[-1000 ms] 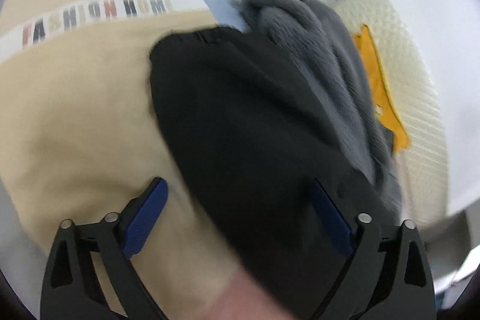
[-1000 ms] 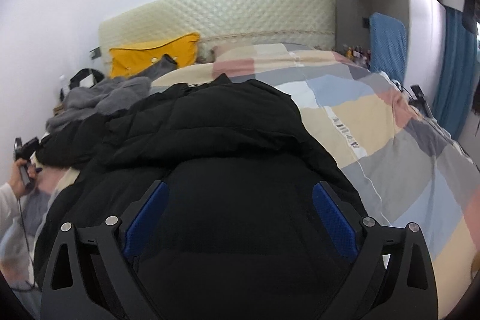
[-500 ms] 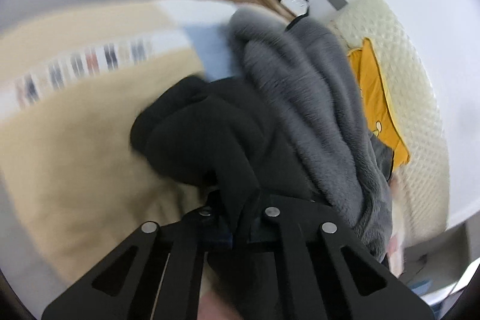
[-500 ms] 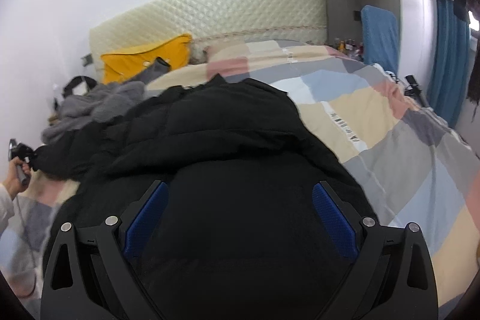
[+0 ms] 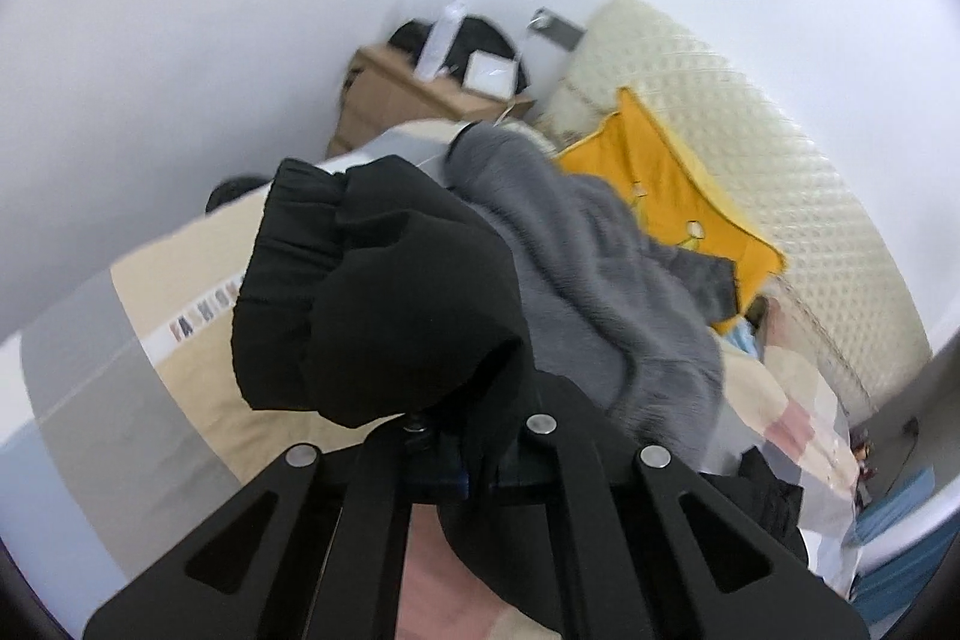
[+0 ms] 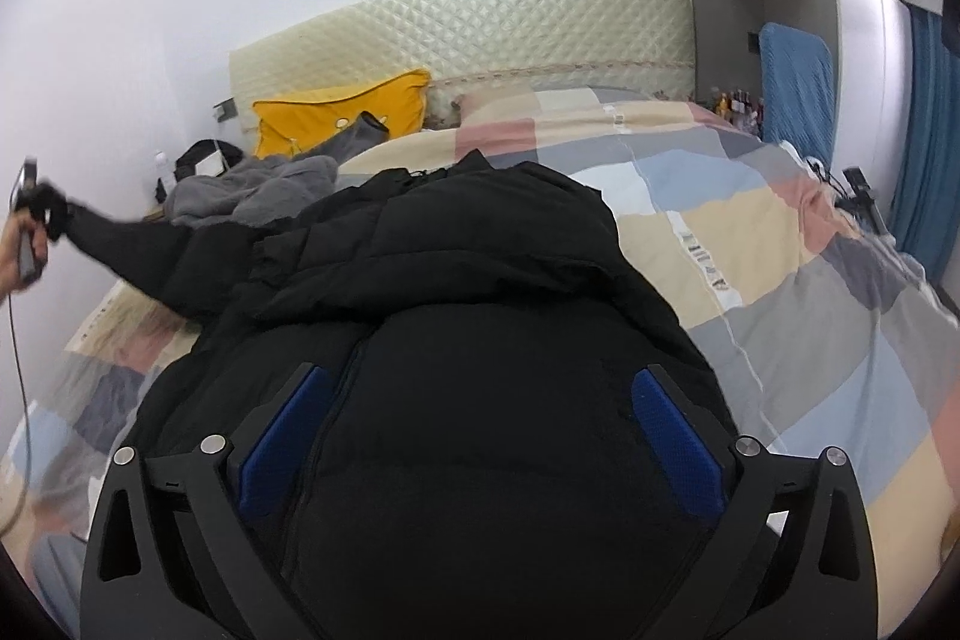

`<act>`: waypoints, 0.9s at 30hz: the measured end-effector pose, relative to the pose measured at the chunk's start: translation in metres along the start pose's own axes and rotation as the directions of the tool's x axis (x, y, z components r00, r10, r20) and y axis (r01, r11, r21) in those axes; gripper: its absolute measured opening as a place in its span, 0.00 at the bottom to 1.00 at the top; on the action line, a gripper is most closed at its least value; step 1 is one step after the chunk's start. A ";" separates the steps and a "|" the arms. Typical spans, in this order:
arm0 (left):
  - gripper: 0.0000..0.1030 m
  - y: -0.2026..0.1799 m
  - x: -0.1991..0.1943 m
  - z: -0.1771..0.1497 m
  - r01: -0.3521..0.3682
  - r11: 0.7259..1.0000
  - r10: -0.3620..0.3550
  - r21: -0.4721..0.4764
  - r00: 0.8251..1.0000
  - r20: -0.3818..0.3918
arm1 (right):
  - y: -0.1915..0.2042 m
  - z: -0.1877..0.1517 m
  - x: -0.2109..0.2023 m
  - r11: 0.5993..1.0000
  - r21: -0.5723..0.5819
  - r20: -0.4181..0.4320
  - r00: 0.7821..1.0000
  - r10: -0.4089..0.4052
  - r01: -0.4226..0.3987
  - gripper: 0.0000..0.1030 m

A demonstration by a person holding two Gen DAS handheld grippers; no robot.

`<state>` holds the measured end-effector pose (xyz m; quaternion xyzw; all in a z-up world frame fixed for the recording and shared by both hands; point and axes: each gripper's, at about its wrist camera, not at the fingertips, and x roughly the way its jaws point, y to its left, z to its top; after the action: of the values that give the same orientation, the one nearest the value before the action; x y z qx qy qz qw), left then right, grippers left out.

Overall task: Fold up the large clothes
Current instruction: 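Lift the held sleeve and fold it across the jacket body with the left tool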

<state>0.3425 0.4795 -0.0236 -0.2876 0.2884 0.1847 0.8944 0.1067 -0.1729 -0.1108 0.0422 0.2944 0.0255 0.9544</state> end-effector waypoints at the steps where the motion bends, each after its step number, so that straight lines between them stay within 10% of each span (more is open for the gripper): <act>1: 0.02 -0.017 -0.012 -0.002 0.001 0.999 -0.001 0.051 1.000 0.004 | -0.001 -0.001 -0.002 1.000 -0.012 0.001 1.000 -0.011 0.011 0.99; 15: 0.02 -0.175 -0.121 -0.048 0.112 0.925 -0.144 0.364 0.988 0.062 | -0.044 0.012 -0.024 0.999 -0.051 0.055 0.998 0.019 -0.016 0.99; 27: 0.02 -0.324 -0.162 -0.151 0.211 0.754 -0.263 0.622 0.965 -0.008 | -0.091 0.010 -0.034 0.998 0.020 0.079 0.995 0.058 -0.059 0.99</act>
<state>0.3180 0.1109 0.1087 -0.0059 0.2582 -0.0232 0.9658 0.0863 -0.2666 -0.0927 0.0626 0.2556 0.0484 0.9635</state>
